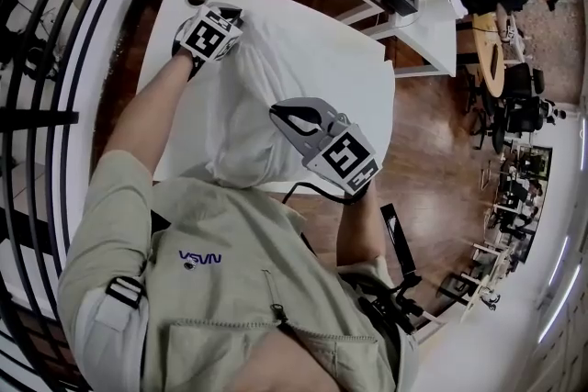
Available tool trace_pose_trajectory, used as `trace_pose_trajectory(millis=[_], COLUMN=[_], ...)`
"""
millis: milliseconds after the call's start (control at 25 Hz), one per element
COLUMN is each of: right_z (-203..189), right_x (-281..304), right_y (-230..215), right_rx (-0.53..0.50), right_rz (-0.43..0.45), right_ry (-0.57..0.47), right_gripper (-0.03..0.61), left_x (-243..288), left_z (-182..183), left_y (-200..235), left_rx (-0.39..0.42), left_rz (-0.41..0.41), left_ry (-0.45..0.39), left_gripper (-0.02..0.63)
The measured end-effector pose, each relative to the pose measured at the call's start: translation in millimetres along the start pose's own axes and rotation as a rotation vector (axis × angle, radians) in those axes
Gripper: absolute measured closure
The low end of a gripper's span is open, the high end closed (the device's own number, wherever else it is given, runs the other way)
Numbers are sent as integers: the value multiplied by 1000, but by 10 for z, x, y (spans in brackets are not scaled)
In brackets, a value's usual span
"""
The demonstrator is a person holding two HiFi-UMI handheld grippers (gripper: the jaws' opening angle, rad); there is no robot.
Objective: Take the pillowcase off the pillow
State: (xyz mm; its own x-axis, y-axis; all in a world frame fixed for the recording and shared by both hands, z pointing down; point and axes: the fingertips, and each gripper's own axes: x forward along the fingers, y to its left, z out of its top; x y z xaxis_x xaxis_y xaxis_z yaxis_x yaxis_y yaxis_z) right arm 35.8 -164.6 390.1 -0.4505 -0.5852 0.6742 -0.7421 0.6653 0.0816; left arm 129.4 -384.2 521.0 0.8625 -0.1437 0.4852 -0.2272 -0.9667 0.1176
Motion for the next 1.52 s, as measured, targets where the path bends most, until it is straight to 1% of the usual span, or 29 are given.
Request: trace_pose_trajectory(millis=[80,160,280,400,480,560,640,680,720,840,880,920,1040,1080,1120,1160,1200,1240,1280,1320,1360,1440,1480,1520], right_z=[-13,-52,-117,-164,-204,-237,-262,-268,-267,-245,-239,-233,-218,-214,-210,-205,-199,-192,-184,-177,-170,-165,-170,-179], right_x=[51,134,323,483,576,662,730,755,773,783,776,768,740,734,730,727,723,717,708,698,689,675,672,670], right_y=[-16,-67,-151,-202,-220,-220,-199,-185,-171,-148,-136,-122,-111,-116,-116,-109,-97,-83,-71,-60,-52,-51,-57,-61], right_rx=[21,53,96,134,149,152,139,130,124,117,117,116,111,109,107,105,102,99,96,94,92,90,90,89], right_rz=[10,14,25,37,46,55,58,59,60,73,75,77,73,72,71,71,72,72,72,73,73,73,73,73], right_ry=[-2,2,11,17,25,35,51,58,61,56,50,44,24,19,14,9,5,0,-5,-10,-14,-22,-23,-23], right_gripper=[566,563,558,555,554,549,545,545,545,545,545,546,546,546,546,546,546,546,546,548,548,549,549,549], left_x=[-25,-76,-208,-432,-621,-806,-964,-1039,-1110,-1260,-1299,-1331,-1316,-1274,-1226,-1181,-1144,-1118,-1102,-1093,-1086,-1060,-1040,-1020], left_z=[33,21,-120,-333,-442,-488,-492,-484,-474,-484,-487,-483,-453,-440,-429,-425,-436,-457,-481,-503,-514,-489,-457,-419], left_y=[-83,-98,8,122,210,225,120,54,2,-73,-126,-215,-563,-649,-705,-732,-732,-711,-684,-663,-655,-685,-720,-762], left_rx=[-26,-53,-57,-41,-51,-69,-82,-95,-112,-179,-216,-256,-371,-427,-495,-561,-609,-633,-636,-633,-634,-655,-665,-668], left_rz=[-56,-80,-55,-25,6,35,49,57,70,113,105,79,-52,-97,-137,-166,-179,-175,-162,-149,-144,-169,-192,-215], left_ry=[-19,-22,0,48,55,32,-5,-31,-59,-112,-121,-128,-118,-117,-120,-124,-124,-118,-109,-102,-100,-118,-134,-151], left_gripper=[606,606,603,603,593,560,555,540,520,506,505,505,508,498,450,373,311,271,231,210,210,215,246,295])
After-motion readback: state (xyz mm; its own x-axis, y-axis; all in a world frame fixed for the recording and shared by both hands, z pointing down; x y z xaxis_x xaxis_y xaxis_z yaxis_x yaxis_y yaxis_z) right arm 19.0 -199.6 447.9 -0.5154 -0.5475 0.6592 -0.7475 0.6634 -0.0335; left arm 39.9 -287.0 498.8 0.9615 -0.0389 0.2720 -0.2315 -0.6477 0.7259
